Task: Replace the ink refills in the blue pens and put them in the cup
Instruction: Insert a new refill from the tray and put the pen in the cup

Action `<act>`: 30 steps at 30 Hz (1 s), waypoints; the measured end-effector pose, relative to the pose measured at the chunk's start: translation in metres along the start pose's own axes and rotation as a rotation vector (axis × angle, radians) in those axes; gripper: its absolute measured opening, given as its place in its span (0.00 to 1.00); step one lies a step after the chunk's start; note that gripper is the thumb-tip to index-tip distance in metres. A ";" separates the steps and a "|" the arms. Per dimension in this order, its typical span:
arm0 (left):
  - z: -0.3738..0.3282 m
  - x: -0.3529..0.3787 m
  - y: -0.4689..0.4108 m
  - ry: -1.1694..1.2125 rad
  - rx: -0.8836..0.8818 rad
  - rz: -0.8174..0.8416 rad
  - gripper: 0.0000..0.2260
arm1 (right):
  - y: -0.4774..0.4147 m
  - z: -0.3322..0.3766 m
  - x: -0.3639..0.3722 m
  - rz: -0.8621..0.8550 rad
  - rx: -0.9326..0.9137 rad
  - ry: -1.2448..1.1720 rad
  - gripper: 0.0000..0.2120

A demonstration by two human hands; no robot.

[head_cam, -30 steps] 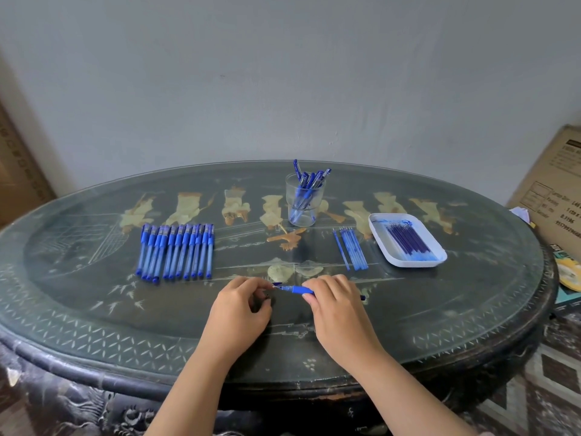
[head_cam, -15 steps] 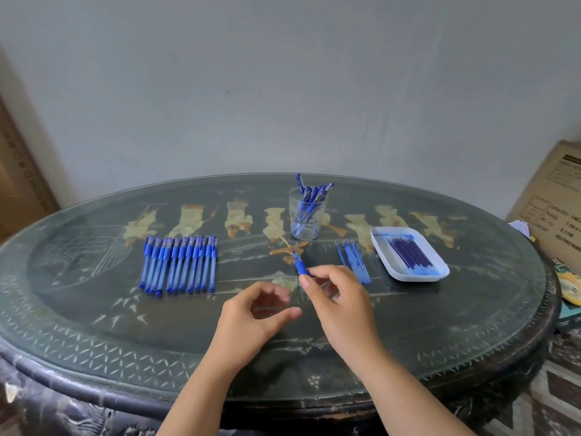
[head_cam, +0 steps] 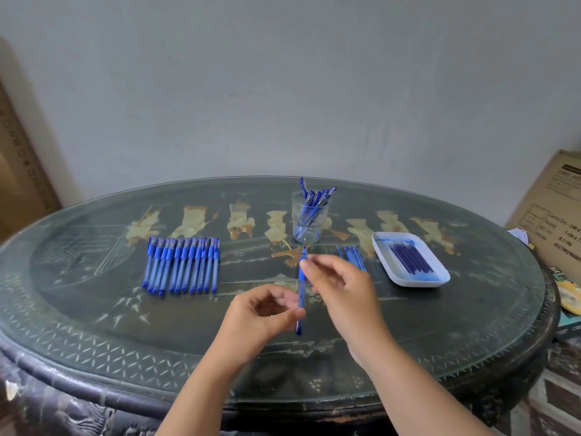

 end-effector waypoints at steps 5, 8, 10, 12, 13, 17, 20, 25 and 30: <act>-0.001 -0.003 0.001 -0.095 -0.007 0.007 0.08 | -0.012 0.017 -0.012 -0.010 -0.006 0.051 0.04; 0.000 -0.005 0.001 -0.136 -0.008 0.011 0.09 | -0.016 0.028 -0.017 -0.022 -0.021 0.070 0.04; 0.002 -0.006 0.001 -0.183 -0.012 0.008 0.10 | -0.021 0.041 -0.022 -0.041 -0.053 0.044 0.05; 0.003 -0.007 0.001 -0.226 -0.014 0.001 0.09 | -0.026 0.055 -0.028 -0.055 -0.093 -0.033 0.05; 0.003 -0.008 0.001 -0.248 -0.013 0.004 0.08 | -0.029 0.062 -0.031 -0.070 -0.125 -0.069 0.04; 0.003 -0.016 0.001 -0.287 -0.028 -0.028 0.06 | -0.039 0.079 -0.059 -0.184 -0.295 -0.176 0.07; 0.001 -0.028 0.000 -0.221 -0.018 -0.136 0.06 | -0.045 0.073 -0.083 -0.242 -0.291 -0.107 0.12; 0.001 -0.046 -0.006 -0.057 0.057 -0.392 0.07 | -0.071 0.019 -0.095 -0.254 -0.013 0.110 0.05; 0.005 -0.054 -0.015 0.023 0.069 -0.446 0.07 | -0.101 -0.034 -0.093 -0.170 0.201 0.375 0.03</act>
Point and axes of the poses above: each hand's wrist, its own y-axis away from the middle knuckle, its own x-axis out of the palm, z = x × y, the point moved 2 cm from there along -y, towards the middle knuckle, and after that the axes turned 15 degrees about z, right-handed, at the moved point
